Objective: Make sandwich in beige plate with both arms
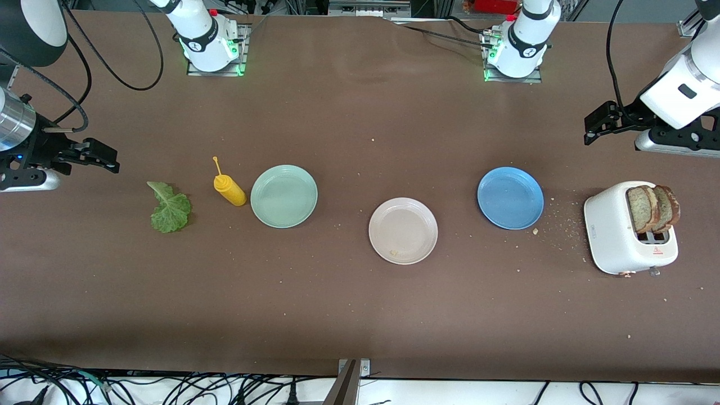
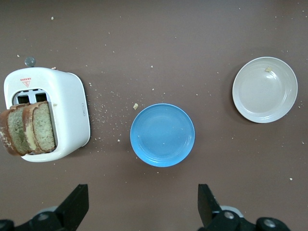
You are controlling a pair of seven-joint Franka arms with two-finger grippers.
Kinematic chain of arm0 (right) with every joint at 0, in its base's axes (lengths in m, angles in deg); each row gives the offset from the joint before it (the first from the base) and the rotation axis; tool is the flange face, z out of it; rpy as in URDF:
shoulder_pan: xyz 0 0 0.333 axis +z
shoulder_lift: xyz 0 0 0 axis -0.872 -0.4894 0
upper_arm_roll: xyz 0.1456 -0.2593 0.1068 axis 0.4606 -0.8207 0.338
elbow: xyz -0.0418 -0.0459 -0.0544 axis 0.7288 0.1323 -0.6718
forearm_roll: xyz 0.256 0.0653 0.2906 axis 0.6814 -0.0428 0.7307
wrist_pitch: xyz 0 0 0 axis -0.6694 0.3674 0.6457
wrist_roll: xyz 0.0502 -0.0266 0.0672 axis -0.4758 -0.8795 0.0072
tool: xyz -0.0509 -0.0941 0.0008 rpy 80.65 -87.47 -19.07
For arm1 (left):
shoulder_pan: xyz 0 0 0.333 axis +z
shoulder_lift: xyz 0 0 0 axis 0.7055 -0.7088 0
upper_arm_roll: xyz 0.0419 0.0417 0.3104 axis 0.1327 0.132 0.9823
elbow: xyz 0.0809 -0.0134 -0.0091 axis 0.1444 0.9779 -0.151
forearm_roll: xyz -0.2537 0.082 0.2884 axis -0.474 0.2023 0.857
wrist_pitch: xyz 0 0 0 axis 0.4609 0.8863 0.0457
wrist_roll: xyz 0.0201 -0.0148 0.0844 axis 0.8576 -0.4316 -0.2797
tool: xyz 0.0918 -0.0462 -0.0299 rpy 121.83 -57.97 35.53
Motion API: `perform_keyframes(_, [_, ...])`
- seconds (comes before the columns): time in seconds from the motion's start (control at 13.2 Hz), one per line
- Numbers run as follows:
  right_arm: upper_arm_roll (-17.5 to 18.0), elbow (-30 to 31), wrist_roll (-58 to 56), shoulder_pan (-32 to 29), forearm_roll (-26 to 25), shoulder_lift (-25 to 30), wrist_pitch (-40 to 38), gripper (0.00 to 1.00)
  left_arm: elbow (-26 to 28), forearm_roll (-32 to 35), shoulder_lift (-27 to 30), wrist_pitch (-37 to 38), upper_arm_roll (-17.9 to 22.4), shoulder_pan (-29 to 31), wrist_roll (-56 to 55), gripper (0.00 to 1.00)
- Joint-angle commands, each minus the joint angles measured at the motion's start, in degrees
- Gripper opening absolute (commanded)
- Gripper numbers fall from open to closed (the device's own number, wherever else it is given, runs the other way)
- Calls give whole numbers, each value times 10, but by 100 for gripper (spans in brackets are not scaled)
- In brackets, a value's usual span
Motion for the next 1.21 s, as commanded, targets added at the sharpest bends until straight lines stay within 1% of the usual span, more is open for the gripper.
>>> perform_keyframes(0.0, [0, -5, -5, -1, 7, 0, -6, 100, -17, -6, -11, 2, -1, 4, 4, 100])
perform_keyframes(0.68, [1, -3, -11, 0, 9, 4, -6, 100, -16, -5, -7, 3, -2, 7, 9, 100])
perform_keyframes(0.91, [1, -3, -6, 0, 10, 6, -31, 100, -16, -6, -6, 4, -4, 7, 7, 100])
perform_keyframes(1.14, [1, -3, -7, 0, 7, 5, -30, 100, -16, -6, -5, 4, -3, 8, 5, 100])
